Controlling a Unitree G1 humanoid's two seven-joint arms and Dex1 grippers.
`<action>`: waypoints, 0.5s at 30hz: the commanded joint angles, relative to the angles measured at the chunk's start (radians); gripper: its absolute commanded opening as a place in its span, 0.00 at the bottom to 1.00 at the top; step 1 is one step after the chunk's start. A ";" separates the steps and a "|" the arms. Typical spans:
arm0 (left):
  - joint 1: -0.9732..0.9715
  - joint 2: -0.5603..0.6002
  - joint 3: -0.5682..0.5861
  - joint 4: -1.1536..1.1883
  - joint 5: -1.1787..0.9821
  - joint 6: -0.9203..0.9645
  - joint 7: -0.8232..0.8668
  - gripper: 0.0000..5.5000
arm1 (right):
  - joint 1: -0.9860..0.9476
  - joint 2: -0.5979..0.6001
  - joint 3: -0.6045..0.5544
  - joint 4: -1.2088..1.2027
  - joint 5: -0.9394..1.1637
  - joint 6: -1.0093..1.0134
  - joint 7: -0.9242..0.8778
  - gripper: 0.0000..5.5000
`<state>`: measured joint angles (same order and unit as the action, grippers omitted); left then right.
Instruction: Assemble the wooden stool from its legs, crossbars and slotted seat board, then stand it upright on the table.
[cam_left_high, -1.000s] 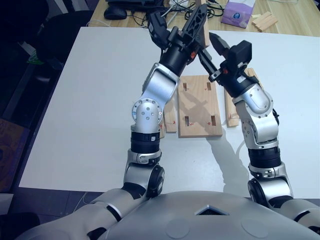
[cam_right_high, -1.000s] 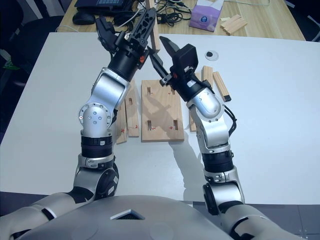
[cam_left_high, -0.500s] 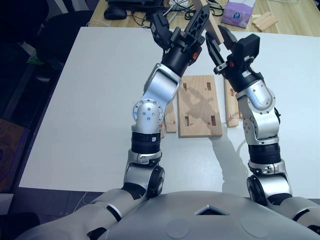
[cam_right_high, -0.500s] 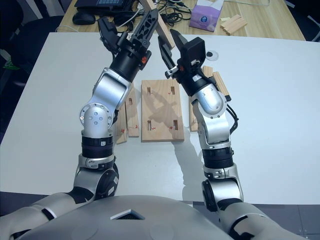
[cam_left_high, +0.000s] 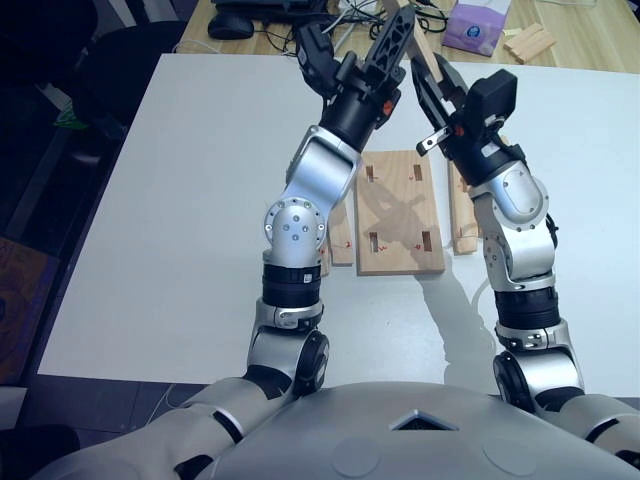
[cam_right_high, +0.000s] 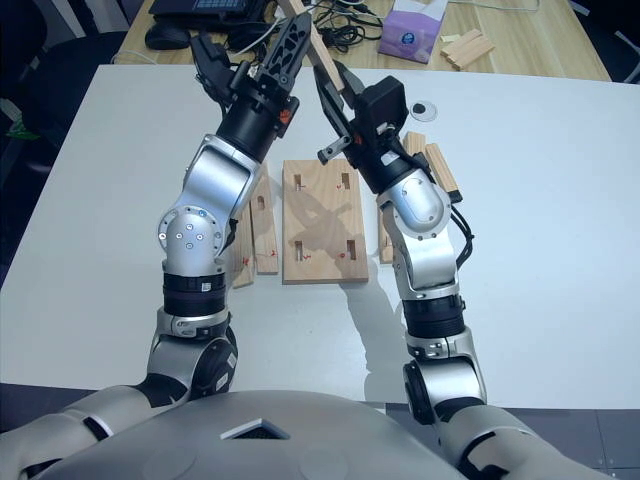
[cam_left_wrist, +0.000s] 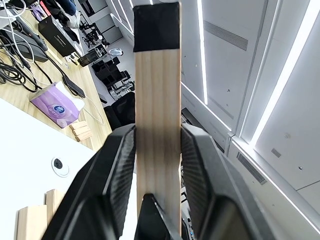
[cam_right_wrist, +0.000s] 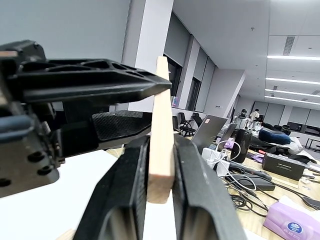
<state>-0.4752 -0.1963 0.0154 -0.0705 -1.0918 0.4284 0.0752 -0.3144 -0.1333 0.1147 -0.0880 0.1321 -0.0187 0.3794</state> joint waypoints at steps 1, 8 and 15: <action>0.029 -0.042 -0.013 0.007 0.068 -0.007 0.007 0.24 | -0.034 -0.028 -0.045 0.006 -0.019 -0.039 -0.019 0.09; -0.010 0.059 -0.044 0.009 0.293 -0.072 -0.114 0.35 | -0.108 -0.135 -0.121 0.100 -0.116 -0.158 -0.065 0.07; -0.016 0.412 -0.499 0.050 1.141 -0.358 -0.222 0.55 | -0.136 -0.333 -0.017 0.179 -0.337 -0.308 0.046 0.07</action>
<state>-0.4667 0.0339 -0.2561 -0.0801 -0.3444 0.2138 -0.1036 -0.4175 -0.3348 0.0264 0.0498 -0.1012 -0.2622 0.3142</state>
